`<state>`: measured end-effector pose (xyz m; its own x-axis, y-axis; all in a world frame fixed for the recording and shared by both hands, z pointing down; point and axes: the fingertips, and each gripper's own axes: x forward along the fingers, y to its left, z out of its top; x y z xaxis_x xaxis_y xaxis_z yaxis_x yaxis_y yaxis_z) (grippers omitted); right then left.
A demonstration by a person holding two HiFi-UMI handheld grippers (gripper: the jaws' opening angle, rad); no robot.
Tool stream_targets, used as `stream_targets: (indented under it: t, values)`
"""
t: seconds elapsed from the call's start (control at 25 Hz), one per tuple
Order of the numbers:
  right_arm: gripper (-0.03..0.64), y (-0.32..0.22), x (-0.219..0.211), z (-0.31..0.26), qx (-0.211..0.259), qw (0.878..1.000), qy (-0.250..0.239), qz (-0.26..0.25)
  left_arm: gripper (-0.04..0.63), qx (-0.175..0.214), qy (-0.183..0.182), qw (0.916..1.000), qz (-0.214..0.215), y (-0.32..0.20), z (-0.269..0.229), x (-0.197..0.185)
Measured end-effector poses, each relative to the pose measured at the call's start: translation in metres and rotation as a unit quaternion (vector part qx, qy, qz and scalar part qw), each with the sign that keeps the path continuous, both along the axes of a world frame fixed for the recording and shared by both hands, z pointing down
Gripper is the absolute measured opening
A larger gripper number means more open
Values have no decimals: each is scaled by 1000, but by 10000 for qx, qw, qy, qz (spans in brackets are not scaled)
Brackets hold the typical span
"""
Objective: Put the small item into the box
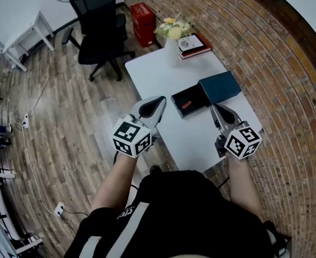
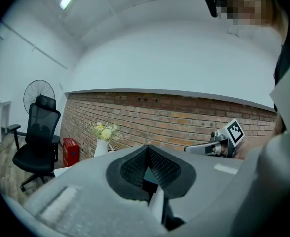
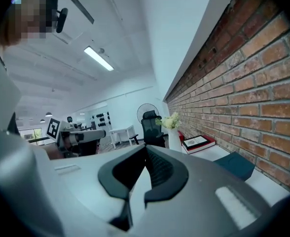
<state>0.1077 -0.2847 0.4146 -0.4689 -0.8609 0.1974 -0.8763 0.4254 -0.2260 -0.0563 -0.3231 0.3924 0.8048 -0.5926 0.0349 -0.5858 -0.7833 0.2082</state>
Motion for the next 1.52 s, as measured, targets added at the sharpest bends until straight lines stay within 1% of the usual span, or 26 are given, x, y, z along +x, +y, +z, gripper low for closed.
stream_targets:
  t: [0.08,0.28,0.44,0.52,0.64,0.8,0.88,0.96,1.08,1.2,1.4,1.52]
  values:
    - [2,0,0,-3,58,9999,18,-139,9,4,47,9999,-95,-4,-4,5]
    - [2,-2,11,-9,126,9992,65,-372,9,-4,34,9997,-260,-10,-10,24]
    - [2,-5,18,-13,160,9984,65,-530,8,-114,120,9997,-152,-7,-14,39]
    - [2,-6,20,-12,138,9982,32,-586,8,-150,107,9998,-91,-5,-14,46]
    - [2,-6,23,-12,167,9981,35,-589,7,-141,107,9998,-85,-2,-15,49]
    - [0,-11,33,-17,380,9979,304,-430,6,-80,229,9996,-111,-2,-23,50]
    - [0,-11,37,-21,497,9970,426,-403,6,-59,180,9998,-110,-2,-23,51]
    - [0,-10,40,-24,567,9968,415,-379,6,-57,127,9998,-109,0,-22,52]
    - [-2,-10,42,-25,574,9968,340,-433,6,-61,40,9999,-148,0,-19,52]
    - [-2,-9,42,-23,580,9962,389,-528,6,-31,-59,9998,-180,-1,-17,52]
    - [-2,-9,44,-22,594,9961,413,-510,6,-9,-202,9996,-196,-1,-15,52]
    - [-2,-10,44,-26,639,9959,402,-506,6,-26,-223,9995,-215,0,-14,51]
